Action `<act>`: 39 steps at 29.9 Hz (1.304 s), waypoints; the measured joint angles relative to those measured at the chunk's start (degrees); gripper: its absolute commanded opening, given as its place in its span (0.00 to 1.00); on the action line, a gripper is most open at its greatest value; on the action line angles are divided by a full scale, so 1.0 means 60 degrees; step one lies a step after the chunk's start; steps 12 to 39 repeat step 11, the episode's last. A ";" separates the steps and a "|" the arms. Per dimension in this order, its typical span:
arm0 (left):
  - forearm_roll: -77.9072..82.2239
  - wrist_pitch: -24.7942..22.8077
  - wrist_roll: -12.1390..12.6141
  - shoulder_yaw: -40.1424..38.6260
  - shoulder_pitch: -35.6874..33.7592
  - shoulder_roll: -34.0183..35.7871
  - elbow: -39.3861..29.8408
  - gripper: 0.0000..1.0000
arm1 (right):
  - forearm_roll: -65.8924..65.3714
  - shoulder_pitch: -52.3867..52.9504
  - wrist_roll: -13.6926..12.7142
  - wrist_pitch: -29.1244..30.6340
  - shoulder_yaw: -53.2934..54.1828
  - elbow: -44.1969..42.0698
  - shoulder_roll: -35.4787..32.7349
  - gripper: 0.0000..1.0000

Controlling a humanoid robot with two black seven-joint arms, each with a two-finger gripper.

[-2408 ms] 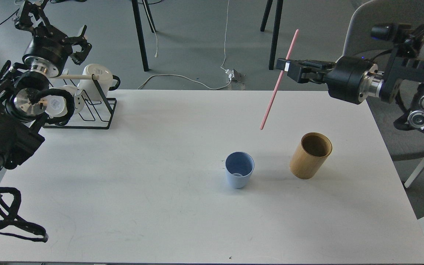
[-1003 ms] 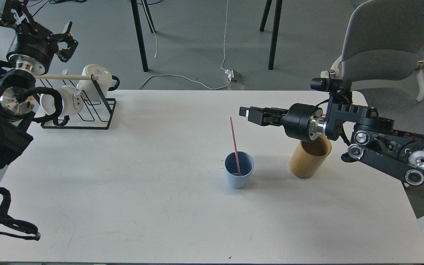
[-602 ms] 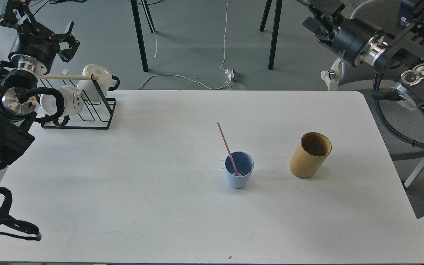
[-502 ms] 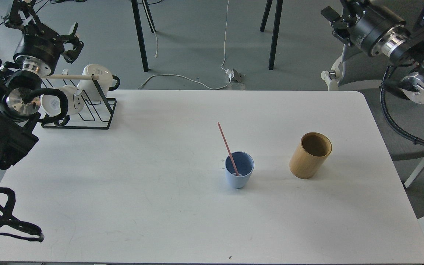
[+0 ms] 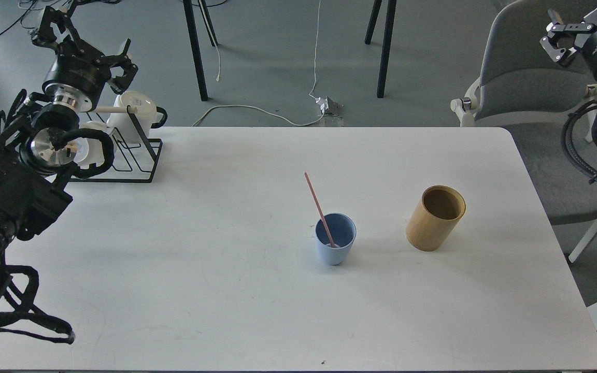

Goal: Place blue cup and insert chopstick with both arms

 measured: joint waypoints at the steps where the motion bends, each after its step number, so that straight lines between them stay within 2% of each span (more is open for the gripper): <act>1: -0.0007 0.0000 0.0000 -0.0009 -0.0007 -0.0028 0.0011 1.00 | 0.0208 -0.0029 -0.0007 0.0095 0.0075 -0.0185 0.0069 1.00; 5: -0.0063 0.0000 0.0000 -0.0017 -0.0017 -0.0106 0.0021 1.00 | 0.0591 -0.0146 -0.0046 0.0438 0.0380 -0.0931 0.0453 1.00; 11: -0.0241 0.0000 0.0000 -0.0044 -0.0011 -0.0169 0.0021 1.00 | 0.0622 -0.0281 -0.0063 0.1127 0.0294 -0.1245 0.0620 1.00; 39: -0.0241 0.0000 0.0000 -0.0044 -0.0011 -0.0169 0.0021 1.00 | 0.0622 -0.0281 -0.0063 0.1127 0.0294 -0.1245 0.0620 1.00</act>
